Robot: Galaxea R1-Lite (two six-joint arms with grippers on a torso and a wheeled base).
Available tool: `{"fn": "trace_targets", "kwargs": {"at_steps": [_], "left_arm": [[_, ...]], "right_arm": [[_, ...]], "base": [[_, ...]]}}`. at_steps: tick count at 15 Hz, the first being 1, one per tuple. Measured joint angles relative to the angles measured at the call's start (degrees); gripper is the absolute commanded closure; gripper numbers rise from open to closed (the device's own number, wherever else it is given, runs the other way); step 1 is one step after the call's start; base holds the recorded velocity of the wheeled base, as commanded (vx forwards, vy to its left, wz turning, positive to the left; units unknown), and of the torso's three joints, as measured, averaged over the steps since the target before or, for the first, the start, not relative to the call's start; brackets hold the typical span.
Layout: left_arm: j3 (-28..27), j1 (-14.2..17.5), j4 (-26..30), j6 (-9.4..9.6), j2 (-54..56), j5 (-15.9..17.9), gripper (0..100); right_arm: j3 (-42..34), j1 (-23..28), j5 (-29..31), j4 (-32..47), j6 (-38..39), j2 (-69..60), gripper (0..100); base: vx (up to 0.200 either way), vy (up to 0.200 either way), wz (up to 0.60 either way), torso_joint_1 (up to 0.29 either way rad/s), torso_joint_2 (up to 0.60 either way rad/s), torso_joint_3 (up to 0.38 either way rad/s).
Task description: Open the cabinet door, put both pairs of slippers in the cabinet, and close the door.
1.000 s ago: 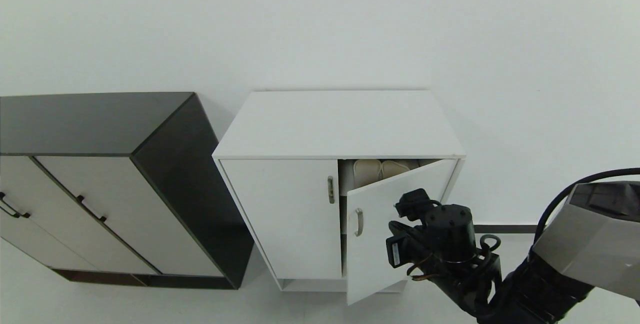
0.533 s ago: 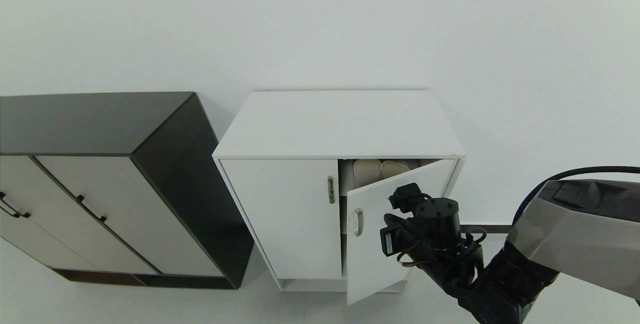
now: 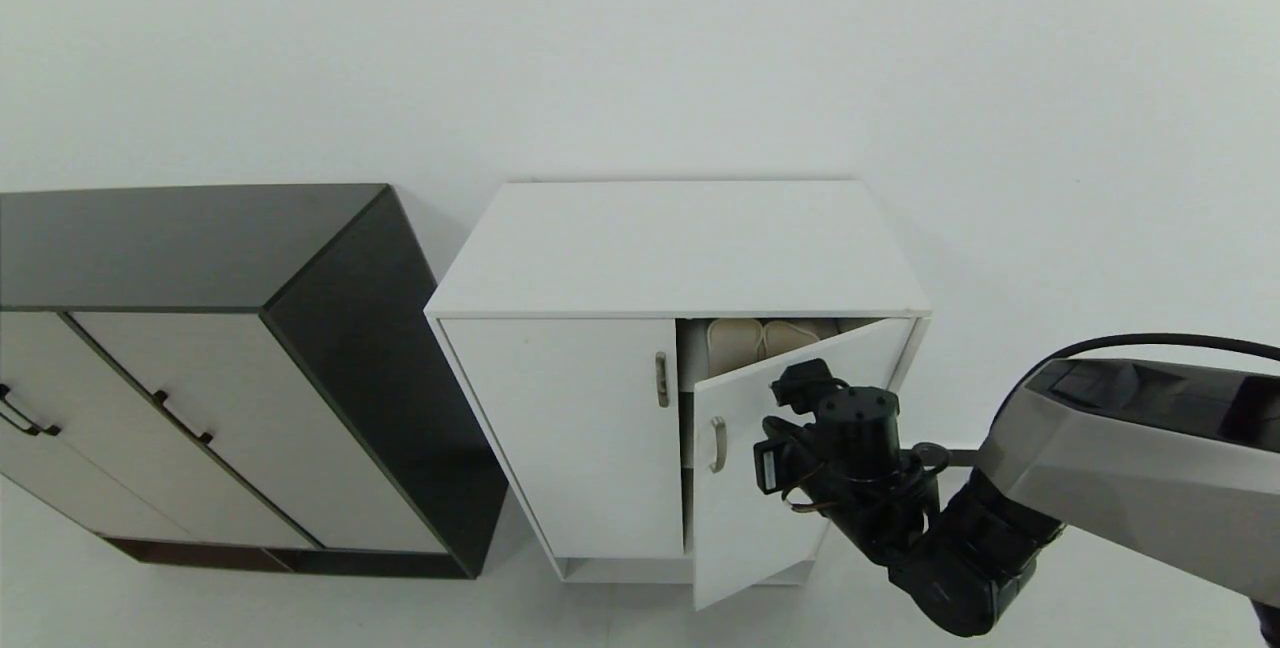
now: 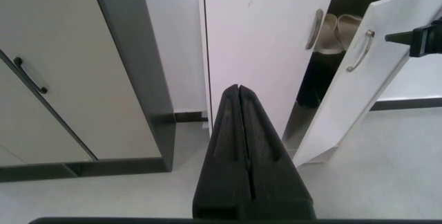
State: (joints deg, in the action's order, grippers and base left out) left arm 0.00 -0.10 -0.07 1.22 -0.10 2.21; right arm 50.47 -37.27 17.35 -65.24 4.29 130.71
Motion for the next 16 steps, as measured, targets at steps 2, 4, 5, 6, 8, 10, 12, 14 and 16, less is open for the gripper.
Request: {"fn": "trace_targets", "kwargs": {"at_steps": [2,4,5,6,8,10,12,14,16], "left_arm": [[0.00,0.00,0.00,-0.10,0.00,-0.07,100],[0.00,0.00,-0.04,-0.60,0.00,-0.10,100],[0.00,0.00,-0.04,-0.56,0.00,-0.05,100],[0.00,0.02,-0.06,-0.57,0.00,-0.02,100],[0.00,0.02,-0.06,-0.54,0.00,-0.05,100],[0.00,0.00,-0.06,-0.38,0.00,-0.02,100],[0.00,0.00,-0.09,-0.35,0.00,-0.02,100],[0.00,0.00,-0.09,-0.35,0.00,0.00,100],[0.00,0.00,-0.09,-0.35,0.00,0.00,100]], "right_arm": [[1.95,0.59,0.00,0.13,-0.09,1.24,100],[4.29,1.61,0.00,0.11,-0.41,2.97,100],[5.51,2.24,-0.02,0.11,-0.79,3.85,100],[6.78,2.79,-0.02,0.13,-0.96,4.71,100],[8.73,3.45,-0.05,0.40,-1.06,5.81,100],[10.50,3.78,-0.60,1.08,-1.15,6.56,100],[11.61,3.86,-0.73,1.22,-1.15,7.36,100],[12.95,4.17,-0.77,1.30,-1.15,8.46,100],[13.81,4.66,-0.79,1.30,-1.15,9.51,100]], "base": [[0.000,0.000,0.00,0.000,0.00,0.000],[0.000,0.000,0.00,0.000,0.00,0.000],[0.000,0.000,0.00,0.000,0.00,0.000],[0.000,0.000,0.00,0.000,0.00,0.000],[0.000,0.000,0.00,0.000,0.00,0.000],[0.000,0.000,0.00,0.000,0.00,0.000],[0.000,0.000,0.00,0.000,0.00,0.000],[0.000,0.000,0.00,0.000,0.00,0.000],[0.000,0.000,0.00,0.000,0.00,0.000]]}}
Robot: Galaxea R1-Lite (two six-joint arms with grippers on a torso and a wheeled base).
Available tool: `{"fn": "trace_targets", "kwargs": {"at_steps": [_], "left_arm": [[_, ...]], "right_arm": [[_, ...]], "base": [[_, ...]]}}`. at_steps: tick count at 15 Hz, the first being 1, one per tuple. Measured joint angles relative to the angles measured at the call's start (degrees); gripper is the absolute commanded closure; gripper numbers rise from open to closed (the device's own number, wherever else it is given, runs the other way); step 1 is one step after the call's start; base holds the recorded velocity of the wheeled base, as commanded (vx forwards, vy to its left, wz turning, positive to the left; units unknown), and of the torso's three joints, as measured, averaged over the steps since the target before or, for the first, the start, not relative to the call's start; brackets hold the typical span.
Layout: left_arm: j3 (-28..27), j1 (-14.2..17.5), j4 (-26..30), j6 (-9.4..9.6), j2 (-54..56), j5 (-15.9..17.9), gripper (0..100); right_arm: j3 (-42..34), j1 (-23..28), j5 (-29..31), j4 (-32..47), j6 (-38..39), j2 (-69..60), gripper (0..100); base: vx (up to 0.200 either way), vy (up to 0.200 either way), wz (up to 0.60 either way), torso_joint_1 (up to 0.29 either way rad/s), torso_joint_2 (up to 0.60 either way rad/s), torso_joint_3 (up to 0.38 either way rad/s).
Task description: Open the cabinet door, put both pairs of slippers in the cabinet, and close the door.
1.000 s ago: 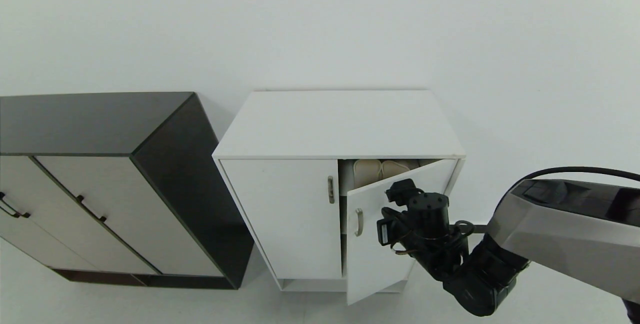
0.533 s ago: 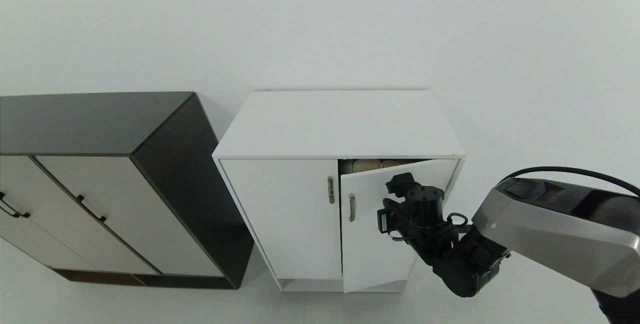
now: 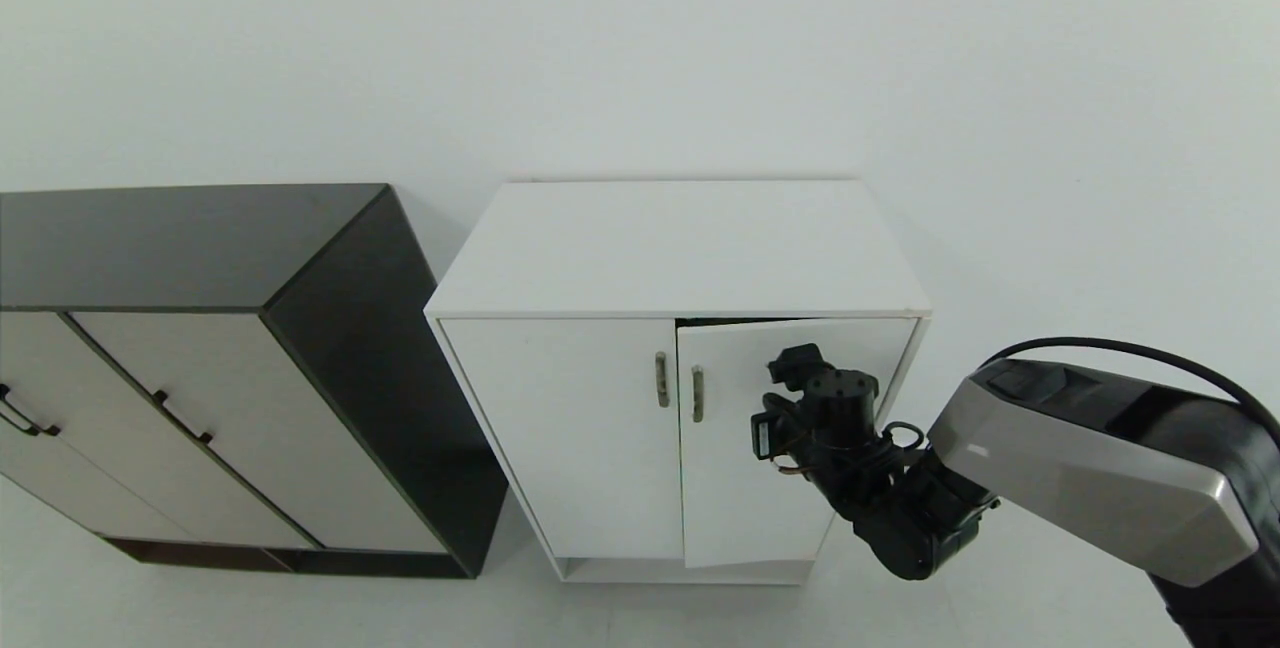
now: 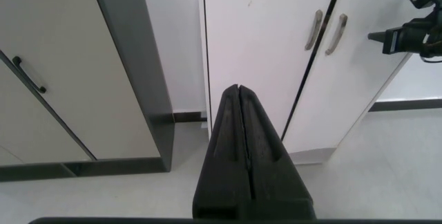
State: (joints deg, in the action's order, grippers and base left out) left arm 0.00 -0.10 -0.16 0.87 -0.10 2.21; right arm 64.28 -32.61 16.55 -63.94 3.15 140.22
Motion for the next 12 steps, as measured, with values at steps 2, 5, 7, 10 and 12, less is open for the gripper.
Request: {"fn": "trace_targets", "kwargs": {"at_steps": [2,5,7,10,12], "left_arm": [[0.00,0.00,0.00,-0.07,0.00,0.00,100],[0.00,0.00,0.00,-0.07,0.00,0.00,100],[0.00,0.00,0.00,-0.07,0.00,-0.02,100],[0.00,-0.01,0.00,-0.07,0.00,0.00,100],[0.00,0.00,0.00,-0.07,0.00,0.00,100]], "right_arm": [[0.71,0.34,-0.02,-0.13,0.09,0.77,100],[1.10,0.84,-0.05,-0.20,0.09,1.46,100],[1.38,1.17,-0.05,-0.20,0.11,1.66,100],[1.73,1.77,-0.02,-0.16,0.09,1.93,100],[1.89,2.05,-0.05,-0.11,0.09,2.06,100]], "base": [[0.000,0.000,0.00,0.000,0.00,0.000],[0.000,0.000,0.00,0.000,0.00,0.000],[0.000,0.000,0.00,0.000,0.00,0.000],[0.000,0.000,0.00,0.000,0.00,0.000],[0.000,0.000,0.00,0.000,0.00,0.000]]}}
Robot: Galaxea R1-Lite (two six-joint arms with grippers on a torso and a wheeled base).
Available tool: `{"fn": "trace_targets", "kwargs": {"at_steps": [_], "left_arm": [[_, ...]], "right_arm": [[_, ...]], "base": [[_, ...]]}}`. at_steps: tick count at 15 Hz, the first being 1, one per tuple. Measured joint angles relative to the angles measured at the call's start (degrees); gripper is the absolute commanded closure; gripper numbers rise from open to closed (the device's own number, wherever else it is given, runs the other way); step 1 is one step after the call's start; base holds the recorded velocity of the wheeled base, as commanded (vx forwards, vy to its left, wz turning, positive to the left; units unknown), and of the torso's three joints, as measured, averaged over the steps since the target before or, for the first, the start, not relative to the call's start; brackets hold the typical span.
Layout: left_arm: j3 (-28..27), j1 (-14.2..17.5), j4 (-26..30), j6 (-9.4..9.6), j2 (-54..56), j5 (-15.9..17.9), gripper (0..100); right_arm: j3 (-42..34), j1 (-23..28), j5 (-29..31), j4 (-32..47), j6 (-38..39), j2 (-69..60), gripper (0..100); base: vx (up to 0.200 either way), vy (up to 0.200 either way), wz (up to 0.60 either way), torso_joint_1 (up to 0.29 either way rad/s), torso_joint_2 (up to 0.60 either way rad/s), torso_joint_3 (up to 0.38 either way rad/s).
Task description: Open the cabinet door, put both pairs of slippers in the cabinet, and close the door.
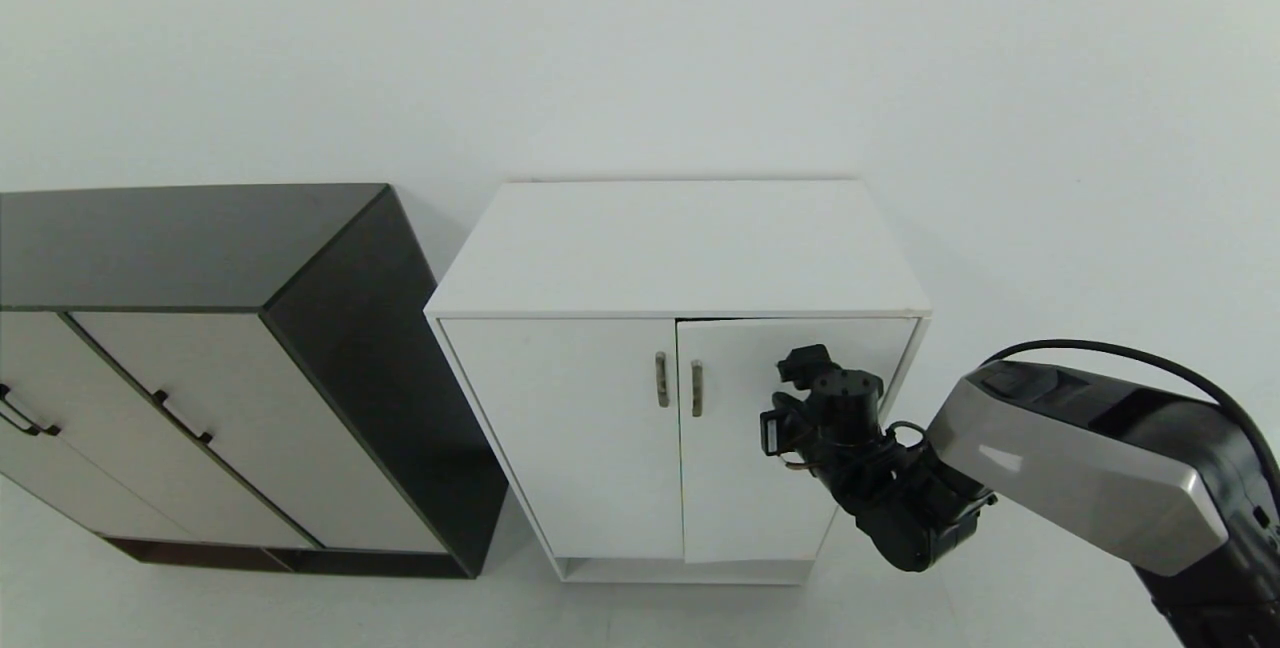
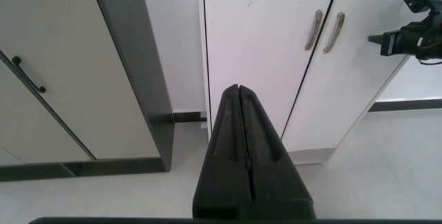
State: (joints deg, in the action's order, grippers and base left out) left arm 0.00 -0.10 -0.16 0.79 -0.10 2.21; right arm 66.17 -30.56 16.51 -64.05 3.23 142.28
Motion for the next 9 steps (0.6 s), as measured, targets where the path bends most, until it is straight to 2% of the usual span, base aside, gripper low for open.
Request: {"fn": "trace_targets", "kwargs": {"at_steps": [9], "left_arm": [[0.00,0.00,0.00,-0.01,0.00,0.00,100]], "right_arm": [[2.02,0.85,0.05,0.77,0.00,0.28,100]], "base": [[0.000,0.000,0.00,0.000,0.00,0.000]]}}
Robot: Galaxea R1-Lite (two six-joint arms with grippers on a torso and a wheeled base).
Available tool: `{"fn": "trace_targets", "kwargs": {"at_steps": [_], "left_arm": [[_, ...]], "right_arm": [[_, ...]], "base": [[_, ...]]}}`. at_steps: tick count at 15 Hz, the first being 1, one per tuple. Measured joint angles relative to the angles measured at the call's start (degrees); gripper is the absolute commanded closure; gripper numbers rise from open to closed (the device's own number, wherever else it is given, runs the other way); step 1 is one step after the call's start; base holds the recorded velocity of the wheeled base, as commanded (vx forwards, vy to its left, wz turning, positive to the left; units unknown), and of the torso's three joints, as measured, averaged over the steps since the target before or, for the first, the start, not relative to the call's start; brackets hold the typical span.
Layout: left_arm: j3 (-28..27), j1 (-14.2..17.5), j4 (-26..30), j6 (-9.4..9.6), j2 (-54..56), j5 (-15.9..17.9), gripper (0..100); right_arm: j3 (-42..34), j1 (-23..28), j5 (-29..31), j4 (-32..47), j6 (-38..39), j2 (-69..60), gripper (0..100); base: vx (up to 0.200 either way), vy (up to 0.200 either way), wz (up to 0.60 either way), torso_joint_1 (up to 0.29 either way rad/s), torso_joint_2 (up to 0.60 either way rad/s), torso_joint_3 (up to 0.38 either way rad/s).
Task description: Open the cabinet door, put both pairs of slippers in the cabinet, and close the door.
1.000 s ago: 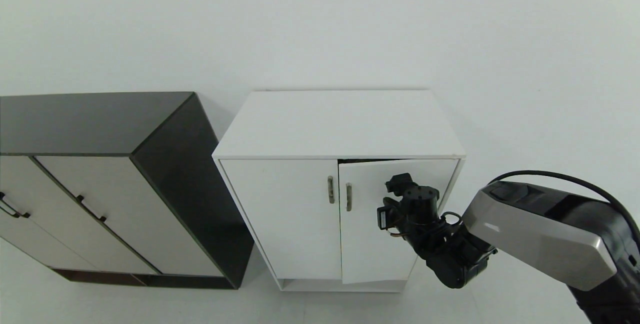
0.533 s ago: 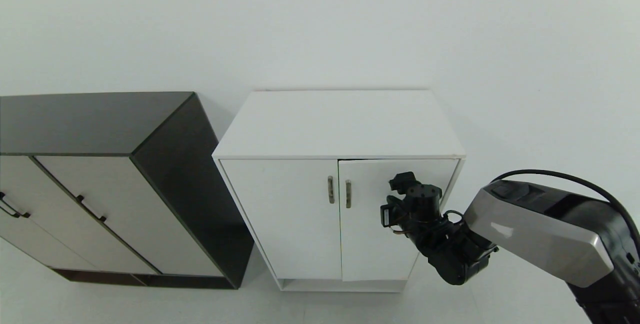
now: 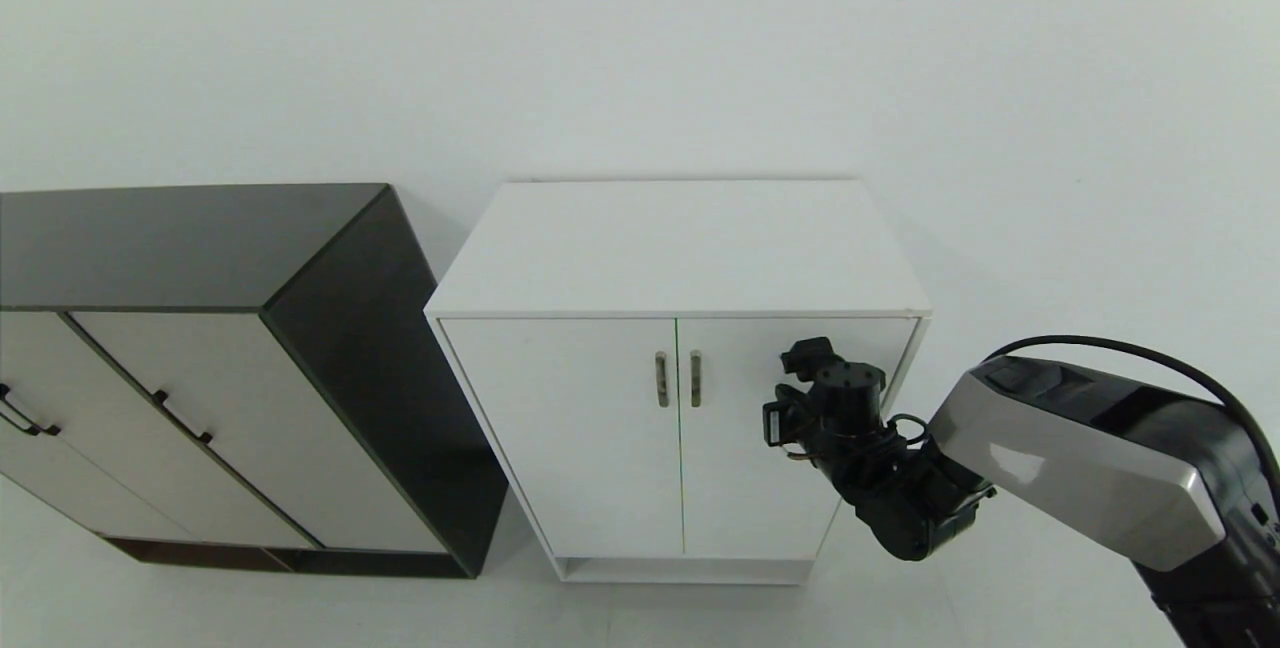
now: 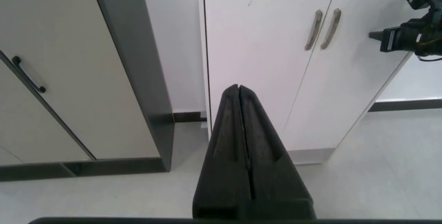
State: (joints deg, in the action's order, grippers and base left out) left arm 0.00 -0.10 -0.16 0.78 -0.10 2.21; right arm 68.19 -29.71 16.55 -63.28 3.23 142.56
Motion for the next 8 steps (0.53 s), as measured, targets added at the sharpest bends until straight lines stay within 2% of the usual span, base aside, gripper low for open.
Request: {"fn": "trace_targets", "kwargs": {"at_steps": [5,8], "left_arm": [[0.00,0.00,0.00,0.00,0.00,0.00,100],[0.00,0.00,0.00,0.00,0.00,0.02,100]], "right_arm": [[-0.37,0.00,0.22,0.11,-0.06,-0.17,100],[-3.15,-0.17,0.38,-0.27,-0.06,-1.82,100]], "base": [[0.000,0.000,0.00,0.000,0.00,0.000],[0.000,0.000,0.00,0.000,0.00,0.000]]}}
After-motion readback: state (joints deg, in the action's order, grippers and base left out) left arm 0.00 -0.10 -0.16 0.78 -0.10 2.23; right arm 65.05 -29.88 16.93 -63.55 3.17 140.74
